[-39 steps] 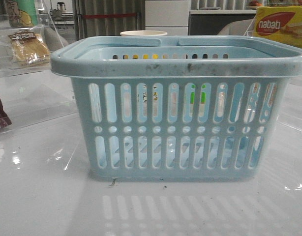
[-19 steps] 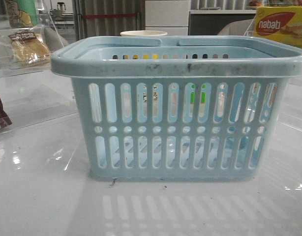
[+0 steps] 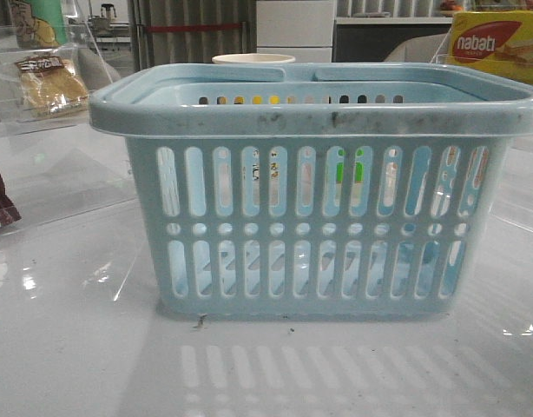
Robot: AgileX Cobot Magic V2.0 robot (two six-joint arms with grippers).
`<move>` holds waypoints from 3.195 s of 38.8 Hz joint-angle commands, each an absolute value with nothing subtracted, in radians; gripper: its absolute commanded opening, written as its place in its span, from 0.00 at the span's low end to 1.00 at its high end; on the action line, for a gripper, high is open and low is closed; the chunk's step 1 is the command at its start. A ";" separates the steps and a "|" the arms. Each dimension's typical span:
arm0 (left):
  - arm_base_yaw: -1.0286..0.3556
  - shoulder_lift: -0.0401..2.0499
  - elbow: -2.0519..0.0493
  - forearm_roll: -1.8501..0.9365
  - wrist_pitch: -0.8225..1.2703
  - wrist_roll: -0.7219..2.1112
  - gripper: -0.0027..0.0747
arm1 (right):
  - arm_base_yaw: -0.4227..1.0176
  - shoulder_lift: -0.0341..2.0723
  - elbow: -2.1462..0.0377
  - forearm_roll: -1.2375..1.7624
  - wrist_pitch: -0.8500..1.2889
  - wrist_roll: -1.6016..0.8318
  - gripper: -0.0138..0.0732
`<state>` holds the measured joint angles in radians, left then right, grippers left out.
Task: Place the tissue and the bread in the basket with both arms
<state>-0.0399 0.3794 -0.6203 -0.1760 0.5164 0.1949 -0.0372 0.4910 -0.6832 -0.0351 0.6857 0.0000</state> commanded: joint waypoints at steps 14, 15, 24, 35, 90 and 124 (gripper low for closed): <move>-0.039 0.401 -0.568 -0.188 0.485 0.185 0.31 | -0.035 0.622 -0.673 -0.043 0.688 -0.005 0.35; -0.039 0.401 -0.568 -0.183 0.492 0.185 0.36 | -0.035 0.626 -0.673 -0.043 0.689 -0.005 0.39; -0.039 0.401 -0.568 -0.183 0.499 0.185 0.78 | -0.035 0.680 -0.673 -0.043 0.686 -0.005 0.80; -0.039 0.401 -0.568 -0.183 0.499 0.185 0.67 | -0.067 0.854 -0.771 -0.051 0.637 -0.005 0.80; -0.039 0.401 -0.568 -0.183 0.498 0.185 0.53 | -0.173 1.792 -1.487 -0.169 0.508 -0.006 0.80; -0.039 0.401 -0.568 -0.187 0.498 0.185 0.53 | -0.110 1.514 -1.487 -0.022 0.627 -0.006 0.38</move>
